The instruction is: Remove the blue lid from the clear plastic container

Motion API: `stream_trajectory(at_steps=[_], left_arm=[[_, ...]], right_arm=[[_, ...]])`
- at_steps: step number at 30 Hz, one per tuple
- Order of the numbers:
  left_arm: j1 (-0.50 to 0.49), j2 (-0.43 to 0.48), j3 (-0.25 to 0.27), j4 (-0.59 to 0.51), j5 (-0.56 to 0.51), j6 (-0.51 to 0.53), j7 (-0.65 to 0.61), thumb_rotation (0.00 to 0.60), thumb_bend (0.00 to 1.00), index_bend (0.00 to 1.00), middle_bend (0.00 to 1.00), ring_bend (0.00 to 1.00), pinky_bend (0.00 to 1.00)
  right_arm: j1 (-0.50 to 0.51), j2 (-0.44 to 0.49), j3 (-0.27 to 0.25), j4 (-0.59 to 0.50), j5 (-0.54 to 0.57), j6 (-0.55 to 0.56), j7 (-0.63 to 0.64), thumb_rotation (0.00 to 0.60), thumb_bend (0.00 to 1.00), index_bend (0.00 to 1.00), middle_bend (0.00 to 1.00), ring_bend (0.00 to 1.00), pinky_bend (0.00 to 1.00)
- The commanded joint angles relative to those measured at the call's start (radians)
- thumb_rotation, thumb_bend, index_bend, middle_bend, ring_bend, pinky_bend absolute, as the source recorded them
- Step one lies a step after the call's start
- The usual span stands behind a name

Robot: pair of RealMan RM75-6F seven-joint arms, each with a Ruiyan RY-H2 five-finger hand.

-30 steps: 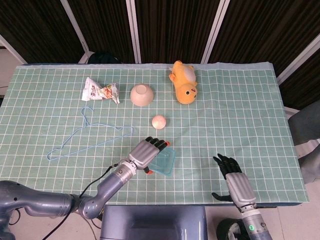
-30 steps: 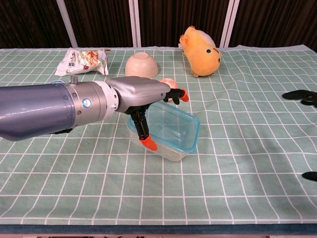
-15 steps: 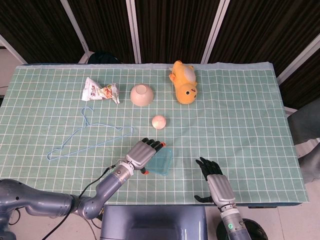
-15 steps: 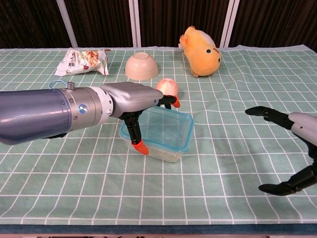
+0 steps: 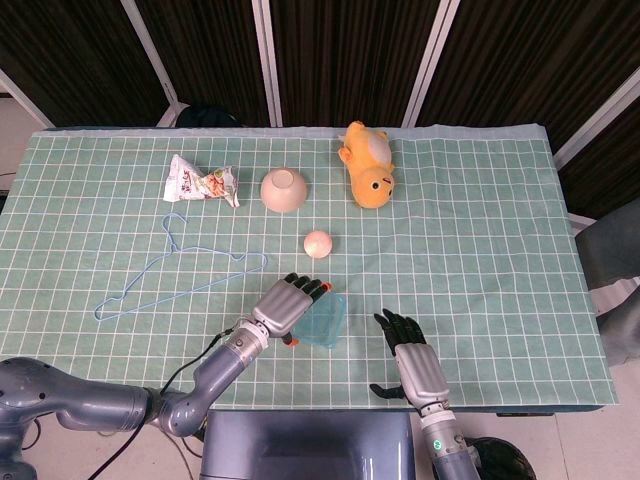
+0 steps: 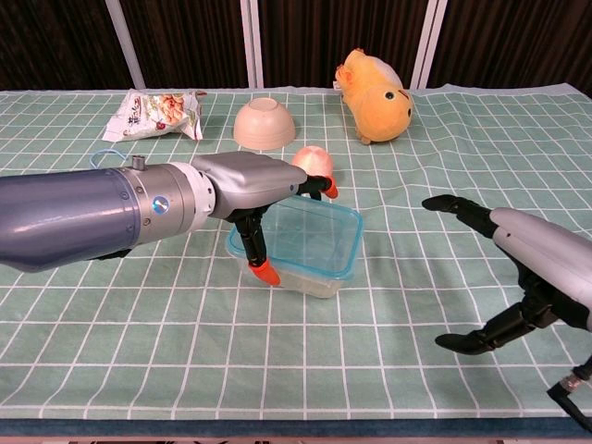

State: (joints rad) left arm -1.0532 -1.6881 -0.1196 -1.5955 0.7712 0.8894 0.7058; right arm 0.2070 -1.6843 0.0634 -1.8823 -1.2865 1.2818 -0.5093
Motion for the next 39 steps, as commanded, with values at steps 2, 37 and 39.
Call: stream_trajectory(at_steps=[2,37,39], left_arm=[[-0.003,-0.021,0.000,0.020,0.026,-0.010,-0.022,0.600,0.07,0.11,0.12,0.12,0.31],[-0.035,-0.092,-0.008,0.061,0.054,-0.030,-0.062,0.600,0.07,0.11,0.12,0.12,0.31],[-0.034,-0.093,-0.009,0.062,0.053,-0.028,-0.065,0.600,0.07,0.11,0.12,0.12,0.31]], right_arm=[[0.011,-0.025,0.018,0.025,0.008,0.006,-0.005,0.600,0.21,0.00,0.00,0.00,0.00],[0.049,-0.153,0.075,0.102,0.093,0.031,0.015,0.600,0.21,0.00,0.00,0.00,0.00],[0.054,-0.166,0.085,0.107,0.101,0.034,0.014,0.600,0.21,0.00,0.00,0.00,0.00]])
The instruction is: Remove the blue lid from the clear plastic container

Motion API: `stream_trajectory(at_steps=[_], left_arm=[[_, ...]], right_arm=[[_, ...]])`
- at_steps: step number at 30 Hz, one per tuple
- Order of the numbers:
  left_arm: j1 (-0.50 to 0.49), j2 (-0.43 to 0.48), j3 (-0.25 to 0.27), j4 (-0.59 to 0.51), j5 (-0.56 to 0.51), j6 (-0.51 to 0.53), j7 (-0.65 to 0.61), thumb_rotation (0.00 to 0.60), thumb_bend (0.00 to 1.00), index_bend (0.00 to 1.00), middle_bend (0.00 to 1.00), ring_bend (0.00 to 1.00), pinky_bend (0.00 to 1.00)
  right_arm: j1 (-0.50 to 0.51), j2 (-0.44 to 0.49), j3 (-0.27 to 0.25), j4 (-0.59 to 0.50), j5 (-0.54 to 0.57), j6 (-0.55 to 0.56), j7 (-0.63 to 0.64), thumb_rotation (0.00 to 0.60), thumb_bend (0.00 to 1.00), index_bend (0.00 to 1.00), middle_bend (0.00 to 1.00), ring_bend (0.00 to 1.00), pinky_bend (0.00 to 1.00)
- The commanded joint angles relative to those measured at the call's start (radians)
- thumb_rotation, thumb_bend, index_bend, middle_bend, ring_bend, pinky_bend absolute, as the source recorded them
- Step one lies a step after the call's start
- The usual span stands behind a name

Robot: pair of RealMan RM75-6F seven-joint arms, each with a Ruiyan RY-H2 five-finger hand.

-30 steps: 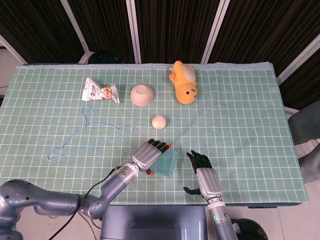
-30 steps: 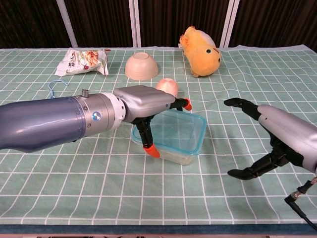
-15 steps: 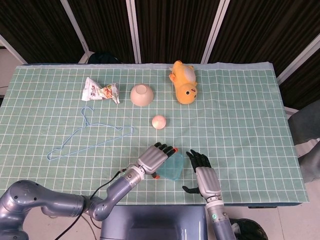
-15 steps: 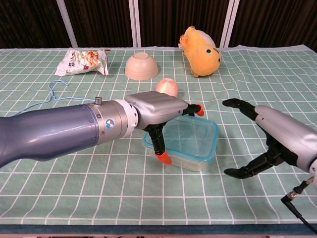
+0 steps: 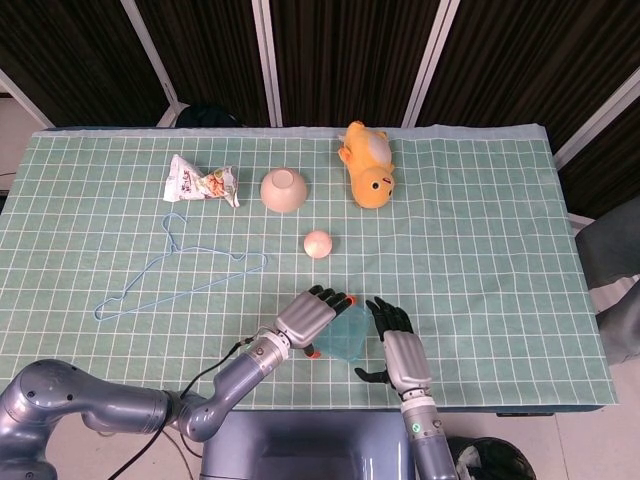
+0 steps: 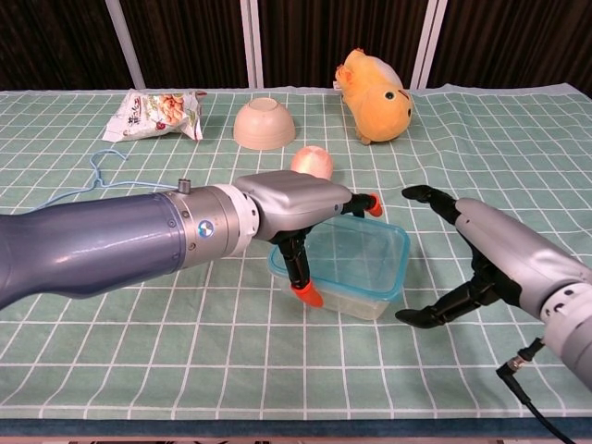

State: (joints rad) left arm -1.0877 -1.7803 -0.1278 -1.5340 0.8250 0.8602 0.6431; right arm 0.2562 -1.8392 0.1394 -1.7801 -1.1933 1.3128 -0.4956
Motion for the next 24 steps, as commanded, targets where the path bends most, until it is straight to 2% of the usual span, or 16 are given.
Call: stream_trajectory(at_steps=[1,24], left_arm=[[0.000,-0.001,-0.001,0.001,-0.003,0.000,-0.004,0.600,0.07,0.11,0.12,0.12,0.31],[-0.004,0.009,0.009,0.009,-0.009,-0.011,-0.017,0.600,0.07,0.11,0.12,0.12,0.31]], right_arm=[[0.006,-0.017,0.014,0.005,0.013,0.005,0.000,0.600,0.21,0.00,0.00,0.00,0.00],[0.013,-0.082,0.053,0.022,0.067,0.041,0.043,0.600,0.21,0.00,0.00,0.00,0.00]])
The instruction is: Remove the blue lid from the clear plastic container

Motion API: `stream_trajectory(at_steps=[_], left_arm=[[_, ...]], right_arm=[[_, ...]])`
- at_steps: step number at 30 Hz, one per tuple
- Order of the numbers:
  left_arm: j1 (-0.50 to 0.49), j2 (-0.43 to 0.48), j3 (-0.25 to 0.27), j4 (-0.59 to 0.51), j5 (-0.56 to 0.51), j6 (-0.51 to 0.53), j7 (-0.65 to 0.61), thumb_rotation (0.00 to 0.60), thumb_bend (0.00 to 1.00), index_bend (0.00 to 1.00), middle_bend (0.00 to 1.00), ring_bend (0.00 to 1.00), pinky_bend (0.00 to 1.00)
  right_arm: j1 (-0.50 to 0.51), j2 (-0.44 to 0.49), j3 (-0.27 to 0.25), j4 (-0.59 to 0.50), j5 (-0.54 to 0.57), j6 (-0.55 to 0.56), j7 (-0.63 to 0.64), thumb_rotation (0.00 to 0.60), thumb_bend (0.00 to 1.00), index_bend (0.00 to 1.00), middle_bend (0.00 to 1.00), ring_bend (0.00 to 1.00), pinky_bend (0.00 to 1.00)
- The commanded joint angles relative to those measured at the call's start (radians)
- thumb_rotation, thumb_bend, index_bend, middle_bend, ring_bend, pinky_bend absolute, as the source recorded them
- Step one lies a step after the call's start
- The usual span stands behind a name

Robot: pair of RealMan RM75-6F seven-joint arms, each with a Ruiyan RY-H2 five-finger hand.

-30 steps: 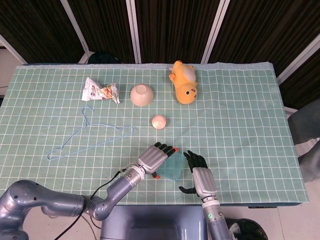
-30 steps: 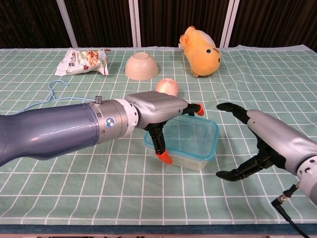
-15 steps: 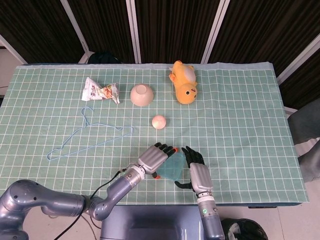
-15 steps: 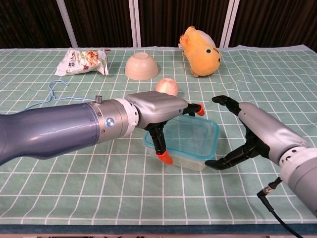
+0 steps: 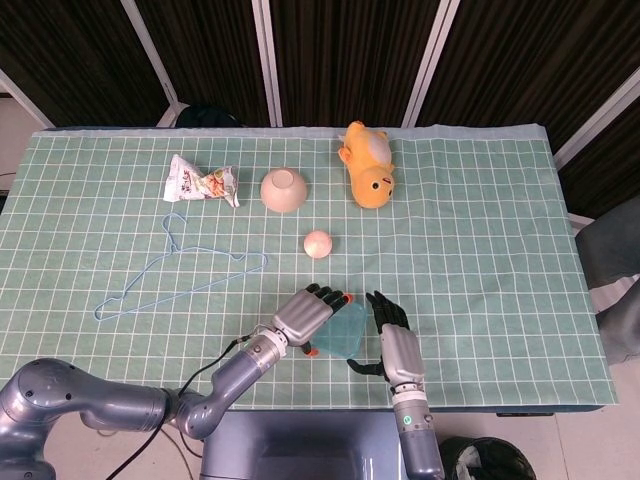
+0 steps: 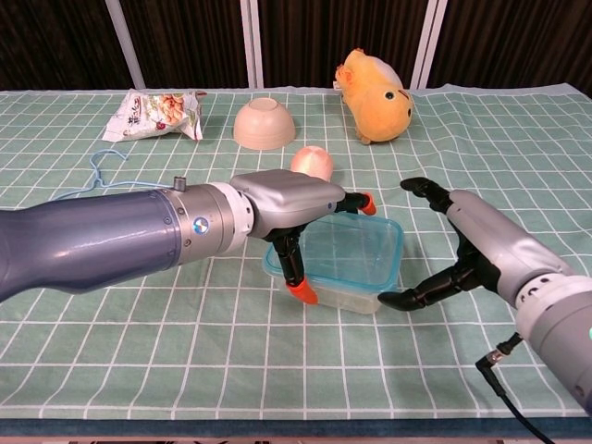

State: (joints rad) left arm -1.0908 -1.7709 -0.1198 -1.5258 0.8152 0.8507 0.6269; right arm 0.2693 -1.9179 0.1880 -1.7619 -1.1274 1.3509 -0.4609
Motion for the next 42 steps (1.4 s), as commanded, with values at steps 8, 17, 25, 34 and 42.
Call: stream_trajectory(at_steps=[8,17,25,34,42], left_arm=[[-0.008,0.002,0.005,0.007,-0.005,-0.014,0.000,0.600,0.07,0.11,0.12,0.13,0.34],[-0.020,0.001,0.006,0.006,-0.011,-0.025,0.004,0.600,0.07,0.11,0.13,0.15,0.36],[-0.026,-0.002,0.007,0.006,-0.010,-0.017,0.010,0.600,0.07,0.11,0.16,0.21,0.40],[-0.026,-0.005,0.013,0.004,-0.014,-0.011,0.016,0.600,0.07,0.11,0.16,0.21,0.41],[-0.032,0.002,0.013,-0.004,-0.013,-0.016,0.016,0.600,0.07,0.11,0.17,0.22,0.42]], right_arm=[[0.001,-0.008,0.023,0.013,-0.001,0.014,0.046,0.600,0.21,0.00,0.00,0.00,0.00],[0.004,-0.013,0.033,0.010,-0.009,0.022,0.078,0.600,0.21,0.00,0.00,0.00,0.00],[0.001,-0.018,0.042,-0.008,0.017,0.025,0.091,0.600,0.21,0.00,0.00,0.00,0.00],[0.001,-0.027,0.072,-0.033,0.061,0.031,0.101,0.600,0.21,0.00,0.00,0.00,0.00],[0.007,-0.043,0.103,-0.051,0.102,0.043,0.102,0.600,0.21,0.00,0.00,0.00,0.00]])
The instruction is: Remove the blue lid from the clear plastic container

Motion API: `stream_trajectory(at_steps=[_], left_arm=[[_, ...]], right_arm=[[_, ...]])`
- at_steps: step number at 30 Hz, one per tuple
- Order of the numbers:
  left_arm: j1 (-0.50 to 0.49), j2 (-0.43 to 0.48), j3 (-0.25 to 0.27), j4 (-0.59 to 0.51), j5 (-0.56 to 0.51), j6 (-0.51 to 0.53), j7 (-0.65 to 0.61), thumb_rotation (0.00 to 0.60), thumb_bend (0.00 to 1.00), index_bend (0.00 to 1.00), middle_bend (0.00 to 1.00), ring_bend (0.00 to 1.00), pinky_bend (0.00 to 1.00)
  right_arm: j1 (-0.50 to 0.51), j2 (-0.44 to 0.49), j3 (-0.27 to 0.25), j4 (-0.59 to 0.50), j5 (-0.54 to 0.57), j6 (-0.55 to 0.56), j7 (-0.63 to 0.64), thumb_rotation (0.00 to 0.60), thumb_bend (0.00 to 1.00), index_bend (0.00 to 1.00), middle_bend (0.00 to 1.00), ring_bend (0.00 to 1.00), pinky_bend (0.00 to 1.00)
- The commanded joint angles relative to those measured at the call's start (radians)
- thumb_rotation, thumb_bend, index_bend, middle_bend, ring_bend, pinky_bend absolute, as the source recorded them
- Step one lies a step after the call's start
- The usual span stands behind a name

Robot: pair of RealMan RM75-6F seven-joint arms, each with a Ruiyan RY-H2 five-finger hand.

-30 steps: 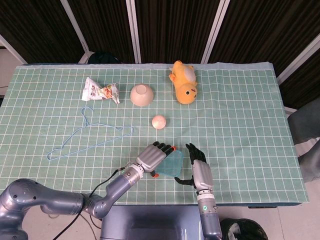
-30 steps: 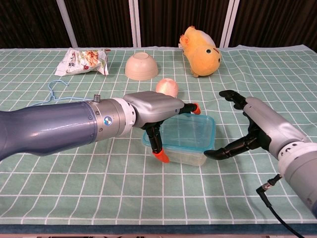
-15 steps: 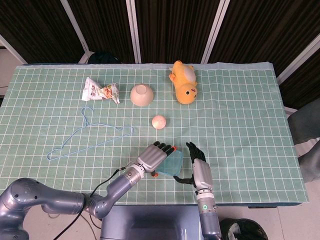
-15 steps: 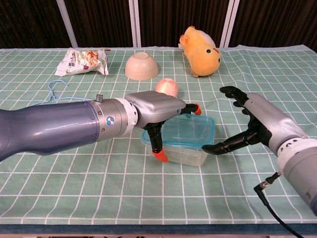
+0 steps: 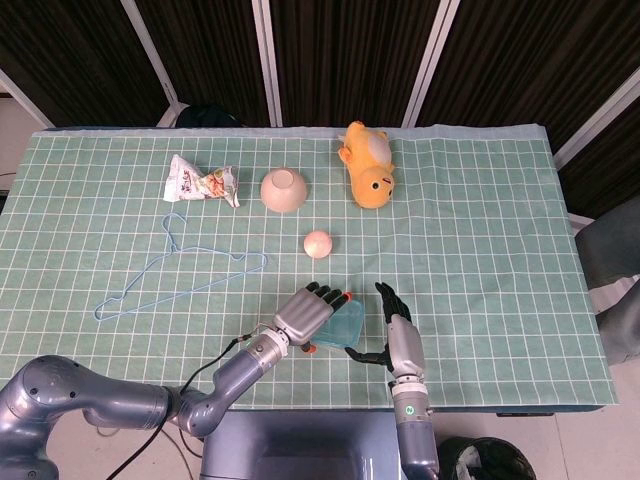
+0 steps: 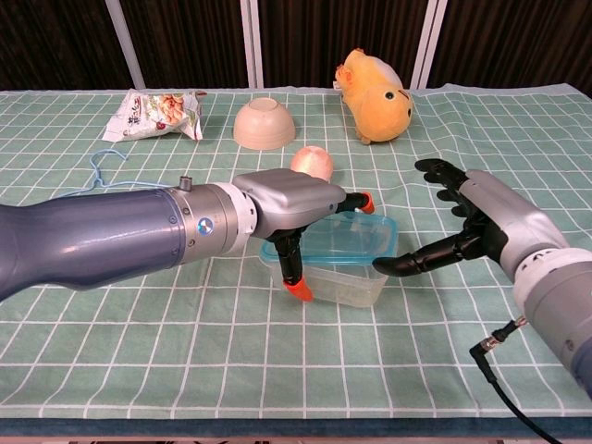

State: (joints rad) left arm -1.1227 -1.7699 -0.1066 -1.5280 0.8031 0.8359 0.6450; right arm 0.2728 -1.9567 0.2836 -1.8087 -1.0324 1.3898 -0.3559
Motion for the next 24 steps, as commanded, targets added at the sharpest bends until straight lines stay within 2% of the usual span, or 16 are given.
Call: stream_trajectory(at_steps=[1,18,21,24], left_arm=[[0.000,0.002,0.000,-0.003,-0.002,-0.001,-0.002,0.600,0.07,0.11,0.17,0.22,0.42],[-0.007,0.010,0.011,-0.011,-0.002,0.001,0.004,0.600,0.07,0.11,0.18,0.24,0.43],[-0.007,0.009,0.006,-0.013,0.000,0.005,-0.001,0.600,0.07,0.10,0.14,0.20,0.38],[-0.005,0.012,-0.004,-0.020,0.003,0.008,-0.013,0.600,0.07,0.04,0.06,0.12,0.33]], right_arm=[[0.005,-0.004,0.009,-0.004,0.008,0.004,-0.005,0.600,0.21,0.00,0.00,0.00,0.00],[0.032,-0.016,0.064,-0.016,0.059,0.026,-0.028,0.600,0.21,0.00,0.00,0.00,0.00],[0.035,-0.007,0.055,-0.013,0.056,0.024,-0.035,0.600,0.21,0.00,0.00,0.00,0.00],[0.035,0.015,0.026,0.007,0.024,0.018,-0.038,0.600,0.21,0.00,0.00,0.00,0.00]])
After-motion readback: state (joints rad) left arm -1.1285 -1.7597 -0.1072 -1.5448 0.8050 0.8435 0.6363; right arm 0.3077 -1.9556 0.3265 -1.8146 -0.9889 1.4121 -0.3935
